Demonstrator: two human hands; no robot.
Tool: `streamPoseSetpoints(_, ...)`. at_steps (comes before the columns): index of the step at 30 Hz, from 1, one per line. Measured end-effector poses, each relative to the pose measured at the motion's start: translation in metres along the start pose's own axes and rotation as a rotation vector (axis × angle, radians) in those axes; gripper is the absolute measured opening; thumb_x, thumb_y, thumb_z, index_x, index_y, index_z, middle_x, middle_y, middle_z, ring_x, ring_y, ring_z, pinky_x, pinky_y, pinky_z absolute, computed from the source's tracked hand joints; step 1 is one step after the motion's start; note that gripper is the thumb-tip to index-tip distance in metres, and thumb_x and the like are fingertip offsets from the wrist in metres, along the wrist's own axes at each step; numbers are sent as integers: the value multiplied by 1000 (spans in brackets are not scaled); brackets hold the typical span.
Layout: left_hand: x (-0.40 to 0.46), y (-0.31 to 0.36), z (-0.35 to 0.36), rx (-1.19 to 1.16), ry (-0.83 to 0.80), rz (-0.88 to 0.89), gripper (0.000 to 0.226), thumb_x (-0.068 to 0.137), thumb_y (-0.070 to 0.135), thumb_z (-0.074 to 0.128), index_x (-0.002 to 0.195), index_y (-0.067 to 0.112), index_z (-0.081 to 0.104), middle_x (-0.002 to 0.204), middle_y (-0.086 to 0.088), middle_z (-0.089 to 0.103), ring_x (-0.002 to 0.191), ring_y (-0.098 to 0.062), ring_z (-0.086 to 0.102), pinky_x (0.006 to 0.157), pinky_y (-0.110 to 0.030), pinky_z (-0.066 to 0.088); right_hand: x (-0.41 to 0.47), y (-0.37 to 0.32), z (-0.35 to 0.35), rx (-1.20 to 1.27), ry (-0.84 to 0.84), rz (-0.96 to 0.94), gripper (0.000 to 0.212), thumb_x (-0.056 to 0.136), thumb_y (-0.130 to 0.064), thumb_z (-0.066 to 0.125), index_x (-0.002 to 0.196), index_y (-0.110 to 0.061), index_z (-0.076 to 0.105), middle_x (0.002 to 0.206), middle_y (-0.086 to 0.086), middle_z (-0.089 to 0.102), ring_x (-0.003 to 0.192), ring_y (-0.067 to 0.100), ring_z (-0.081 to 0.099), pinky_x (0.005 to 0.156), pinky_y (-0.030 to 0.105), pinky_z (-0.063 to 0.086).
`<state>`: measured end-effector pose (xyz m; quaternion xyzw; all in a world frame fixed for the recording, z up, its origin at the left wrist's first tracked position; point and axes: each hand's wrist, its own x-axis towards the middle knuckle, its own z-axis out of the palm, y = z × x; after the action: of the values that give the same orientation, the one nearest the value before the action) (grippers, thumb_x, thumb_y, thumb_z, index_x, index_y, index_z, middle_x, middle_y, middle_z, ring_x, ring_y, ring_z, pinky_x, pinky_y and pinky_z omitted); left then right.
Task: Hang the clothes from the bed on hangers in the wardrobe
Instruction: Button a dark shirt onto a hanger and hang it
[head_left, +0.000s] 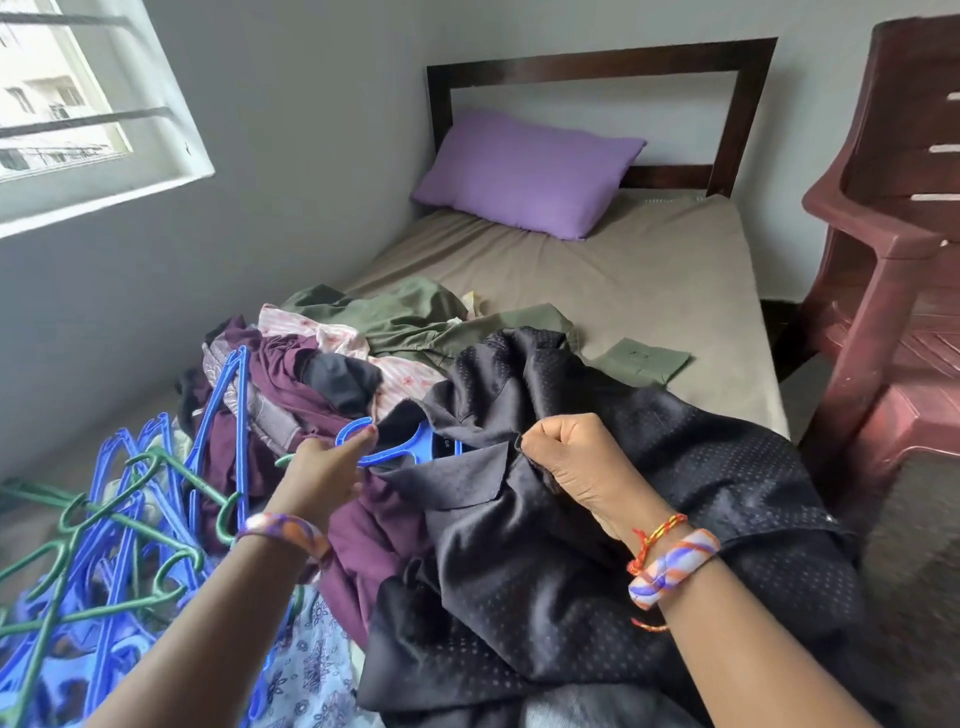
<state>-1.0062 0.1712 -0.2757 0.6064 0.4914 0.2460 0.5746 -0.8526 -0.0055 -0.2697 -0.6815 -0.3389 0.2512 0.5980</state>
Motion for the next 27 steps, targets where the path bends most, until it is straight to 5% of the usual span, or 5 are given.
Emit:
streamPoseSetpoints(8, 21, 49, 28, -354, -99, -194, 28, 94, 32, 49, 70, 19, 52, 39, 8, 48, 28, -2, 39, 34, -10, 32, 11, 12, -45, 108, 74, 44, 20, 83, -3, 59, 63, 2, 61, 53, 4, 40, 49, 10, 35, 42, 19, 30)
streamPoseSetpoints(12, 31, 90, 62, -304, 6, 43, 34, 98, 23, 45, 65, 16, 45, 33, 10, 42, 26, 1, 34, 31, -8, 19, 30, 18, -67, 47, 118, -4, 36, 85, -13, 61, 50, -10, 54, 45, -4, 37, 45, 9, 33, 45, 24, 28)
streamPoseSetpoints(19, 4, 253, 143, -409, 22, 610, 37, 98, 21, 47, 65, 5, 56, 46, 1, 51, 33, -4, 39, 37, -14, 33, 67, -44, -129, 176, 296, -179, 47, 78, -52, 49, 51, -15, 37, 44, -10, 27, 46, 4, 24, 45, 19, 22)
streamPoseSetpoints(23, -48, 374, 175, -398, -110, 776, 37, 91, 26, 58, 56, 14, 60, 49, 2, 52, 33, -4, 30, 36, -12, 24, 68, -105, -190, 139, 276, -291, 42, 71, -76, 50, 86, -40, 65, 70, -12, 66, 57, 2, 59, 55, 23, 49)
streamPoseSetpoints(27, -106, 472, 203, -219, -216, 904, 34, 73, 25, 76, 46, 14, 59, 43, 1, 31, 33, -8, 21, 37, -14, 18, 68, -205, -276, 47, 450, -495, 43, 67, -64, 65, 107, -46, 64, 92, -17, 64, 75, 0, 62, 69, 40, 56)
